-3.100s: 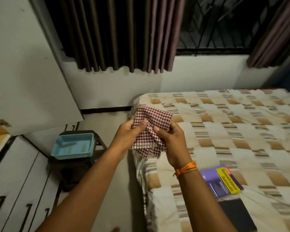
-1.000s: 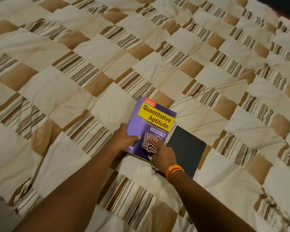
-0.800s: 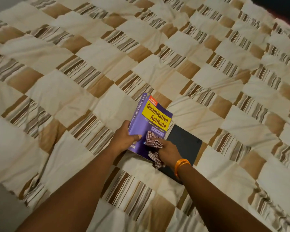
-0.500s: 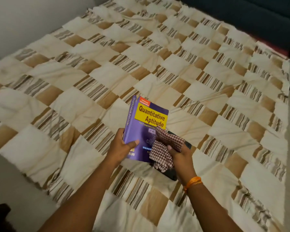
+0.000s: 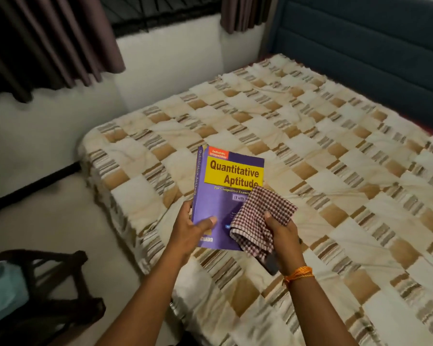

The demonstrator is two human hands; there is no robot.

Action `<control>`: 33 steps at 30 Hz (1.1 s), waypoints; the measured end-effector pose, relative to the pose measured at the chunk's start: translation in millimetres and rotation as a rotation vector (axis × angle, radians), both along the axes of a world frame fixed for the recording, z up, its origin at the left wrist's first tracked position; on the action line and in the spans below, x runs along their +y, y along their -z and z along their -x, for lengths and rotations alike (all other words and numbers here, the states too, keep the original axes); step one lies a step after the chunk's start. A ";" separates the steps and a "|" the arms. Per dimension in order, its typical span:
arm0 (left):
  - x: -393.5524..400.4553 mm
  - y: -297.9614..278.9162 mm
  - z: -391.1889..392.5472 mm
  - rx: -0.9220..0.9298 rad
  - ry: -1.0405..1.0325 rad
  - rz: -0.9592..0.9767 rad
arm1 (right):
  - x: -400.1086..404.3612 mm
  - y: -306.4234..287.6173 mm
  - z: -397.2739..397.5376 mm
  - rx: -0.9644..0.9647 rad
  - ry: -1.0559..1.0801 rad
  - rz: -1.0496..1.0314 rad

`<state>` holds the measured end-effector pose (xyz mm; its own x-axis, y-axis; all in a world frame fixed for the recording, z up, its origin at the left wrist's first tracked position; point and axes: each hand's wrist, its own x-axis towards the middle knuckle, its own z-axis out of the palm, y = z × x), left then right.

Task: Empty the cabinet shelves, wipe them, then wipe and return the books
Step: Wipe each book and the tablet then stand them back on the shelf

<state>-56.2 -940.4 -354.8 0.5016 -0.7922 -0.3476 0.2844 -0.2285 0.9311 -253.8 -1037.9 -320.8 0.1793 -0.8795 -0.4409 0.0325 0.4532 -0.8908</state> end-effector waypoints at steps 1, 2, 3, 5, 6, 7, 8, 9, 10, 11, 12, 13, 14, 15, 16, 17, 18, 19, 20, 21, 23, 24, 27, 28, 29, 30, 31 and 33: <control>11.7 -6.6 0.6 0.006 -0.046 0.016 | 4.7 -4.1 -3.2 -0.038 -0.061 -0.014; 22.0 -11.6 0.4 0.012 -0.088 0.029 | 9.3 -6.2 -7.4 -0.075 -0.122 -0.033; 32.7 -17.4 0.0 0.009 -0.129 0.037 | 15.2 -9.2 -12.4 -0.118 -0.177 -0.045; 56.5 -29.4 -3.2 0.000 -0.220 0.056 | 28.4 -14.2 -24.8 -0.174 -0.293 -0.029; 65.1 -33.0 -4.2 -0.005 -0.248 0.059 | 33.7 -17.0 -30.3 -0.175 -0.325 -0.006; 75.6 -37.1 -5.8 -0.010 -0.278 0.055 | 39.9 -19.1 -36.1 -0.172 -0.349 0.029; 91.8 -41.9 -7.9 -0.012 -0.318 0.063 | 50.5 -22.4 -44.4 -0.173 -0.383 0.066; 103.2 -44.1 -10.2 -0.011 -0.348 0.071 | 57.6 -23.8 -50.6 -0.175 -0.402 0.103; 115.0 -47.7 -12.8 -0.014 -0.369 0.082 | 64.6 -24.4 -57.3 -0.167 -0.416 0.130; 129.2 -51.7 -16.5 -0.017 -0.392 0.087 | 73.7 -25.4 -65.2 -0.165 -0.437 0.151; 143.3 -55.7 -20.5 -0.014 -0.411 0.098 | 82.4 -26.6 -73.2 -0.156 -0.467 0.169; 158.7 -58.8 -25.0 -0.009 -0.431 0.111 | 91.4 -28.4 -81.0 -0.146 -0.501 0.193; 171.9 -60.1 -28.3 -0.008 -0.452 0.120 | 98.8 -30.8 -87.7 -0.140 -0.537 0.216; 193.5 -62.7 -32.5 -0.016 -0.505 0.127 | 112.4 -34.3 -100.0 -0.132 -0.600 0.241; 207.3 -64.2 -35.1 -0.022 -0.549 0.131 | 121.3 -37.8 -108.1 -0.122 -0.649 0.268; 222.0 -65.0 -37.5 -0.018 -0.593 0.142 | 131.0 -42.4 -118.1 -0.113 -0.702 0.300; 234.4 -65.1 -38.2 -0.009 -0.636 0.159 | 140.1 -48.4 -127.2 -0.107 -0.745 0.326; 247.9 -64.3 -38.7 0.003 -0.683 0.175 | 150.8 -54.6 -135.9 -0.107 -0.787 0.352; 267.7 -65.3 -40.1 0.011 -0.744 0.201 | 166.7 -60.4 -147.0 -0.104 -0.836 0.375; 285.3 -67.5 -39.7 0.023 -0.790 0.224 | 180.5 -65.5 -155.6 -0.111 -0.878 0.391; 319.9 -71.4 -39.7 0.019 -0.869 0.251 | 209.8 -76.7 -170.3 -0.125 -0.967 0.413; 338.8 -73.4 -40.0 0.001 -0.901 0.263 | 227.4 -82.7 -175.8 -0.136 -1.006 0.414; 396.5 -87.6 -36.3 -0.055 -0.983 0.296 | 278.2 -92.3 -190.0 -0.198 -1.116 0.402; 419.8 -92.3 -35.0 -0.085 -1.007 0.310 | 299.2 -96.0 -196.3 -0.217 -1.151 0.400; 431.2 -95.9 -33.6 -0.105 -1.016 0.309 | 309.2 -97.1 -198.5 -0.226 -1.165 0.404; 454.4 -101.0 -31.9 -0.142 -1.049 0.309 | 330.2 -98.6 -205.7 -0.236 -1.203 0.403; 469.1 -105.7 -31.1 -0.176 -1.073 0.305 | 344.2 -100.4 -210.3 -0.245 -1.216 0.397; 501.1 -115.1 -29.0 -0.232 -1.138 0.289 | 376.4 -104.8 -223.8 -0.252 -1.255 0.390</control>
